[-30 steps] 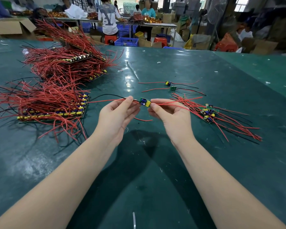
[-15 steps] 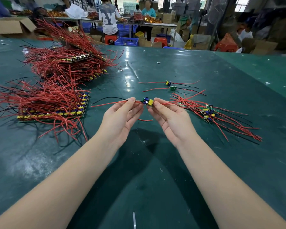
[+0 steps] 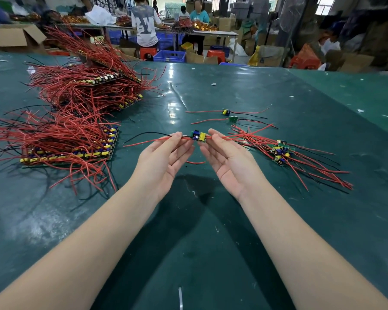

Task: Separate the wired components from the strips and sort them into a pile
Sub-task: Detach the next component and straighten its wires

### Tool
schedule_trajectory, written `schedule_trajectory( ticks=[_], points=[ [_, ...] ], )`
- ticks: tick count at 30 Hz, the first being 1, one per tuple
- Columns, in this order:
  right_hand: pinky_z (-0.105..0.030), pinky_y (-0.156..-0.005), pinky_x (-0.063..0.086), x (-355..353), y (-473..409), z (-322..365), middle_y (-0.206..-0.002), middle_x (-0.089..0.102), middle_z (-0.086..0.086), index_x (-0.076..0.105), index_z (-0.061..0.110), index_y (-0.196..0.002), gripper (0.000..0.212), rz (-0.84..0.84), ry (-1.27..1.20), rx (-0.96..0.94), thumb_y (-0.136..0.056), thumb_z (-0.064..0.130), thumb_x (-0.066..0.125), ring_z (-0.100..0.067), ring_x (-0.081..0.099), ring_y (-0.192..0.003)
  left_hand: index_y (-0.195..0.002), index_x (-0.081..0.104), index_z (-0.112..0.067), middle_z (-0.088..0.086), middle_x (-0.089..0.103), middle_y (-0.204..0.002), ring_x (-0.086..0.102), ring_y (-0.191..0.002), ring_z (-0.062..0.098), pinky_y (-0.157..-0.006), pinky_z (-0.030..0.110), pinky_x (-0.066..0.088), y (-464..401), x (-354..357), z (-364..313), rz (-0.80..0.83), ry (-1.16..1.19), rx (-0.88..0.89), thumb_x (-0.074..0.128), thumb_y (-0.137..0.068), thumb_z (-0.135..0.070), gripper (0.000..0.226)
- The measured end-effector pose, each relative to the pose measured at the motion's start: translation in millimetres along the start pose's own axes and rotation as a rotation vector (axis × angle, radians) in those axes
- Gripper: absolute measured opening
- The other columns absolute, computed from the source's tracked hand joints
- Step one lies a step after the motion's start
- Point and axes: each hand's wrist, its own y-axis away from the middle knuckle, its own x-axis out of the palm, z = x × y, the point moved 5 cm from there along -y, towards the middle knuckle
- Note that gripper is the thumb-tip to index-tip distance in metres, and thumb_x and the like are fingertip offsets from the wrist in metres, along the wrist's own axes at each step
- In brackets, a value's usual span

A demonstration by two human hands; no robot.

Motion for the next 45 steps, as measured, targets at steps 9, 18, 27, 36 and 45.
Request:
schedule_trajectory(
  ticks=[9,18,27,36,45],
  points=[
    [-0.022,-0.071,0.056,-8,-2,5,-0.081,0.065,-0.004,0.072,0.011,-0.087,0.015,-0.129,0.320,-0.151,-0.094,0.008,0.059,-0.013,0.063,-0.071,-0.091,0.068,-0.006,0.005,0.070,-0.083,0.070,-0.081,0.016,-0.076,0.024,0.058,-3,-7,1,-0.083,-0.070,0.037,0.059,-0.094,-0.011,0.011],
    [-0.020,-0.063,0.057,-5,-2,16,-0.075,0.073,-0.012,0.064,-0.003,-0.089,0.008,-0.041,0.038,-0.061,-0.092,-0.003,0.056,-0.020,0.072,-0.070,-0.083,0.067,-0.002,0.001,0.068,-0.069,0.068,-0.063,0.006,-0.058,0.010,0.052,-8,-14,-13,-0.132,0.053,0.016,0.067,-0.085,0.000,0.003],
    [-0.018,-0.053,0.054,-7,2,18,-0.065,0.070,-0.007,0.064,0.003,-0.081,0.012,-0.121,0.013,0.000,-0.091,0.001,0.057,-0.015,0.069,-0.059,-0.086,0.062,0.004,0.006,0.070,-0.072,0.072,-0.070,0.014,-0.062,0.014,0.054,-6,-3,-23,-0.035,0.049,0.031,0.056,-0.092,0.003,0.009],
    [-0.019,-0.055,0.055,-12,-2,19,-0.068,0.070,-0.013,0.057,0.000,-0.086,0.007,-0.134,0.169,-0.036,-0.093,-0.001,0.056,-0.017,0.069,-0.059,-0.084,0.061,0.005,0.005,0.071,-0.069,0.072,-0.069,0.016,-0.064,0.014,0.054,-7,-5,-22,-0.026,-0.072,0.076,0.056,-0.092,0.003,0.009],
    [-0.020,-0.060,0.056,-21,-5,20,-0.068,0.071,-0.012,0.065,-0.005,-0.084,0.005,-0.155,0.172,-0.061,-0.088,-0.005,0.062,-0.019,0.071,-0.064,-0.086,0.061,0.005,0.009,0.070,-0.071,0.072,-0.070,0.017,-0.063,0.014,0.054,-6,-7,-25,-0.049,-0.077,0.079,0.054,-0.094,0.002,0.011]
  ],
)
